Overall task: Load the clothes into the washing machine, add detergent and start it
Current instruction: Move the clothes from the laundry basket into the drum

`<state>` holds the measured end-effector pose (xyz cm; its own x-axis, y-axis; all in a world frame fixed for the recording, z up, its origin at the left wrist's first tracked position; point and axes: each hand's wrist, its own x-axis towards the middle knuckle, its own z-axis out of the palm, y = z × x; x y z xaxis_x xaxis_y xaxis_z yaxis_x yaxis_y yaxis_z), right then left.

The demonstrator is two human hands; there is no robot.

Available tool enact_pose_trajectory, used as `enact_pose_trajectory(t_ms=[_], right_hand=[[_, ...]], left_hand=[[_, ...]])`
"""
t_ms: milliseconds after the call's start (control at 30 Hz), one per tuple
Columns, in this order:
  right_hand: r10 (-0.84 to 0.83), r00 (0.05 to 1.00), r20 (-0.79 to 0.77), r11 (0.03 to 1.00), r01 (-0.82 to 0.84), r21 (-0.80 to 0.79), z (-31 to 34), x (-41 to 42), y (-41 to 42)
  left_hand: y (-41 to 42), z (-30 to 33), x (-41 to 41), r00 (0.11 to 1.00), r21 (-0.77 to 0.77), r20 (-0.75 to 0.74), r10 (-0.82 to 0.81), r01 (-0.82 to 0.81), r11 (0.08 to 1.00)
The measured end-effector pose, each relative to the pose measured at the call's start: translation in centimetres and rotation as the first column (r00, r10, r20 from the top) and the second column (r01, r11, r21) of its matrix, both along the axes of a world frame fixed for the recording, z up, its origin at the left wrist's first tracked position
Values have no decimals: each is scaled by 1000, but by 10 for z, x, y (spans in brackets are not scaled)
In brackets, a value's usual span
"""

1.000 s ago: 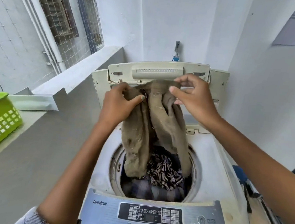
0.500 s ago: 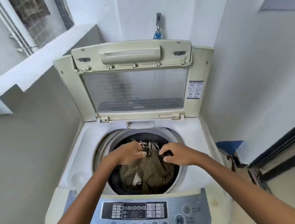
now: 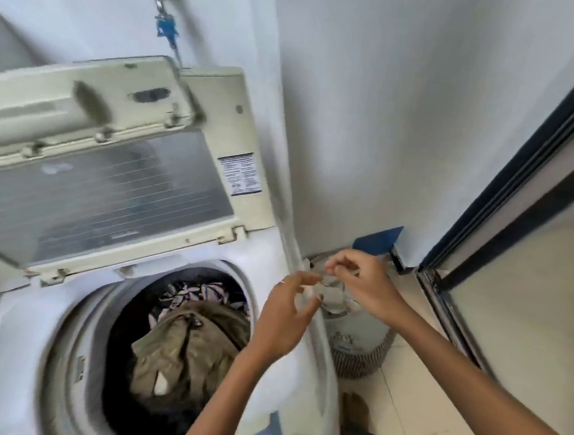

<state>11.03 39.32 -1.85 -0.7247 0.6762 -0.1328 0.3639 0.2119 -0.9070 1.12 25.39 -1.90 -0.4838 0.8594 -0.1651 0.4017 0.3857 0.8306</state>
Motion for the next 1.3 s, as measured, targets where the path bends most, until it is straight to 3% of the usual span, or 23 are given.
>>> enact_pose_trajectory(t_ms=[167,300,367,433,500,567,700,833,933,1033,1167,1300], right_hand=[[-201,973,117,962,219,-161,-71,46,94],[-139,940,311,944,221,-246,-149,58,142],[-57,924,379,947,170,-272,-191,54,159],[35,899,437,953,102,-286,-233,44,172],[85,871,484,958,63,-280,-273,31,183],[128,836,533,964,20,-264,-319,14,195],[252,764,594,956,-100,-276,-414,-22,214],[424,621,660,904,-338,-263,-506,-70,223],[428,575,698,887,-417,-200,-555,-108,209],[461,579,672,879,-399,-260,-593,-127,188],[642,312,701,735,-512,-445,-624,-96,154],[721,120,683,626,-536,-566,-596,-35,119]], left_hand=[[65,-29,36,937,-105,-349,24,-65,992],[99,-57,62,897,-149,-436,67,-146,978],[122,-79,75,941,-236,-333,66,-151,960],[149,-112,87,981,-320,-130,142,-177,931],[178,-155,93,963,-416,80,256,-201,887],[200,-209,96,933,-500,152,325,-211,840],[210,-318,88,945,-600,-1,327,-262,756],[199,-407,84,970,-724,-160,183,-241,646],[186,-438,92,946,-672,-300,125,-302,676],[170,-465,107,916,-572,-385,108,-329,751],[157,-472,113,923,-595,-378,70,-300,746],[150,-458,121,936,-622,-254,243,-350,701]])
